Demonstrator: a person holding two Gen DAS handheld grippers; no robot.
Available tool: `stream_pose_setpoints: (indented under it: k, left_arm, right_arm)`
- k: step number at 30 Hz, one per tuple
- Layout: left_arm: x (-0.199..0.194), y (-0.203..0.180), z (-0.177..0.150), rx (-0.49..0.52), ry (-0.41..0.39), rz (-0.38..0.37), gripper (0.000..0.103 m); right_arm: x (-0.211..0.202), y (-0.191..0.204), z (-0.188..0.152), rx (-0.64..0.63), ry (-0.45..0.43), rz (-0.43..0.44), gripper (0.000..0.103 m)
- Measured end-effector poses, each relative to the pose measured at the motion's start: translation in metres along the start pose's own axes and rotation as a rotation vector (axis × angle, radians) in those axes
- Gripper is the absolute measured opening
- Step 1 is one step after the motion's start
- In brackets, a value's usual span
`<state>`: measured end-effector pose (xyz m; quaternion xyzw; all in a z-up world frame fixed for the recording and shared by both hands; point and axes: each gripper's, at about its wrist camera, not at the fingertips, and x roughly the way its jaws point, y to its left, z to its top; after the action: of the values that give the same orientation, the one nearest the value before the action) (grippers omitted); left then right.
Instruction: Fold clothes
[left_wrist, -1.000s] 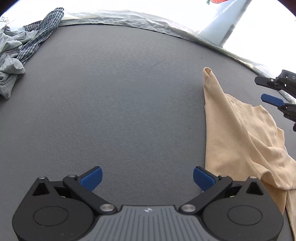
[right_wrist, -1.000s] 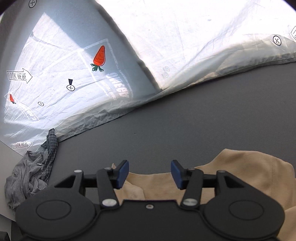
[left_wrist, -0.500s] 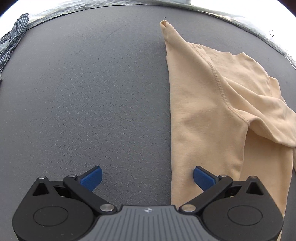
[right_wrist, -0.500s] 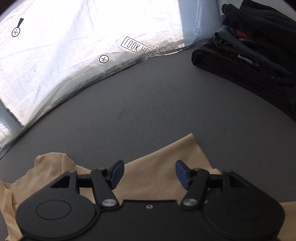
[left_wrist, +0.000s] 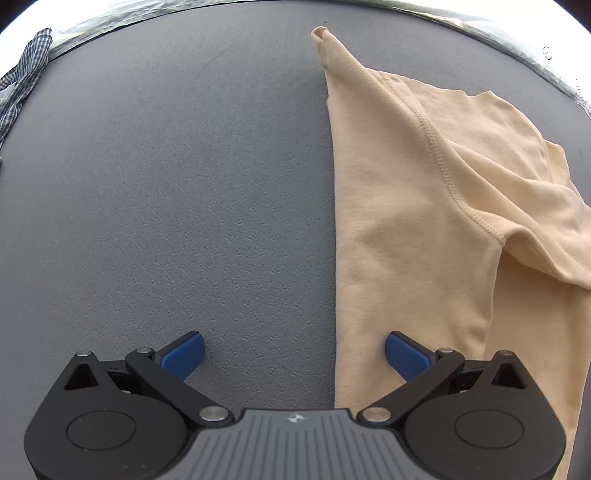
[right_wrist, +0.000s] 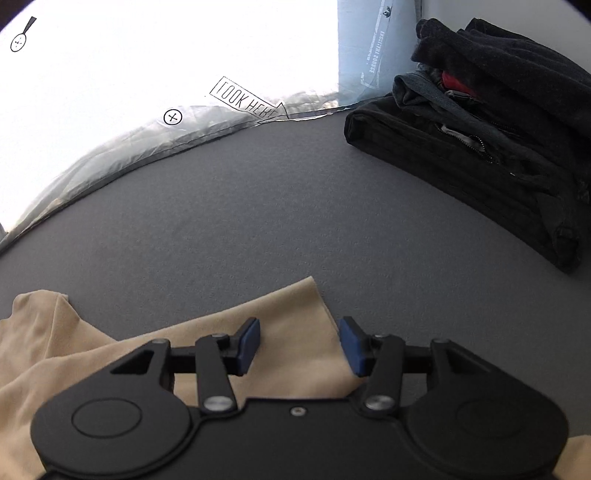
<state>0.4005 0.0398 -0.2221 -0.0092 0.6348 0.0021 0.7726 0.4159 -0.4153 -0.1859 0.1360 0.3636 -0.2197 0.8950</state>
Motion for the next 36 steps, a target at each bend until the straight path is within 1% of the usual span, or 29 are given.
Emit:
stream_pose_setpoints:
  k: [1, 9, 10, 15, 16, 17, 18, 19, 20, 21, 24, 26, 29, 31, 33, 34, 35, 36]
  left_arm:
    - [0.0, 0.0, -0.001, 0.0, 0.0, -0.001, 0.103]
    - [0.002, 0.003, -0.008, 0.003, -0.007, -0.004, 0.103]
    - [0.003, 0.003, -0.009, 0.003, -0.009, -0.004, 0.103]
    - [0.005, 0.003, -0.014, 0.001, 0.002, -0.005, 0.103]
    - [0.005, 0.004, -0.014, 0.0, 0.011, -0.006, 0.103]
    - [0.006, 0.004, -0.014, -0.003, 0.018, -0.007, 0.103]
    - [0.005, 0.005, -0.014, -0.01, 0.017, -0.013, 0.103]
    - [0.002, 0.007, -0.012, -0.019, 0.002, -0.023, 0.103]
    - [-0.001, 0.008, -0.01, -0.025, -0.014, -0.034, 0.103]
    - [-0.004, 0.009, -0.006, -0.025, -0.032, -0.047, 0.103]
    - [-0.009, 0.008, 0.013, -0.018, -0.086, -0.073, 0.103]
    - [-0.008, 0.005, 0.028, -0.008, -0.13, -0.061, 0.103]
    - [-0.002, 0.003, 0.056, -0.007, -0.187, -0.035, 0.103]
    - [0.005, 0.007, 0.068, -0.025, -0.207, -0.034, 0.103]
    - [0.016, 0.0, 0.081, -0.029, -0.215, -0.013, 0.103]
    - [0.021, -0.004, 0.085, -0.026, -0.218, -0.001, 0.103]
    - [0.024, -0.007, 0.088, -0.019, -0.223, 0.012, 0.103]
    - [0.026, -0.011, 0.091, -0.011, -0.224, 0.026, 0.103]
  right_arm:
    - [-0.01, -0.002, 0.003, 0.014, -0.034, 0.006, 0.003]
    - [-0.088, -0.018, 0.031, 0.123, -0.303, 0.05, 0.003]
    - [-0.088, -0.02, 0.03, 0.127, -0.295, 0.041, 0.003]
    - [-0.061, -0.032, 0.009, 0.124, -0.138, -0.046, 0.005]
    - [-0.055, -0.034, 0.005, 0.123, -0.107, -0.064, 0.007]
    - [-0.05, -0.037, 0.001, 0.122, -0.075, -0.081, 0.023]
    - [-0.044, -0.039, -0.004, 0.121, -0.044, -0.098, 0.033]
    - [-0.039, -0.041, -0.008, 0.12, -0.013, -0.116, 0.053]
    - [-0.034, -0.043, -0.012, 0.119, 0.019, -0.133, 0.053]
    - [-0.03, -0.046, -0.014, 0.116, 0.037, -0.129, 0.053]
    - [-0.019, -0.047, -0.011, 0.097, 0.058, -0.121, 0.056]
    - [-0.012, -0.047, -0.009, 0.079, 0.07, -0.119, 0.063]
    - [-0.003, -0.045, -0.008, 0.065, 0.088, -0.092, 0.065]
    - [0.001, -0.044, -0.007, 0.064, 0.101, -0.059, 0.063]
    - [-0.006, -0.04, -0.004, 0.04, 0.071, -0.053, 0.06]
    - [-0.011, -0.038, -0.002, 0.026, 0.052, -0.052, 0.044]
    - [-0.015, -0.036, 0.0, 0.012, 0.032, -0.051, 0.022]
    - [-0.02, -0.034, 0.002, -0.002, 0.012, -0.051, 0.012]
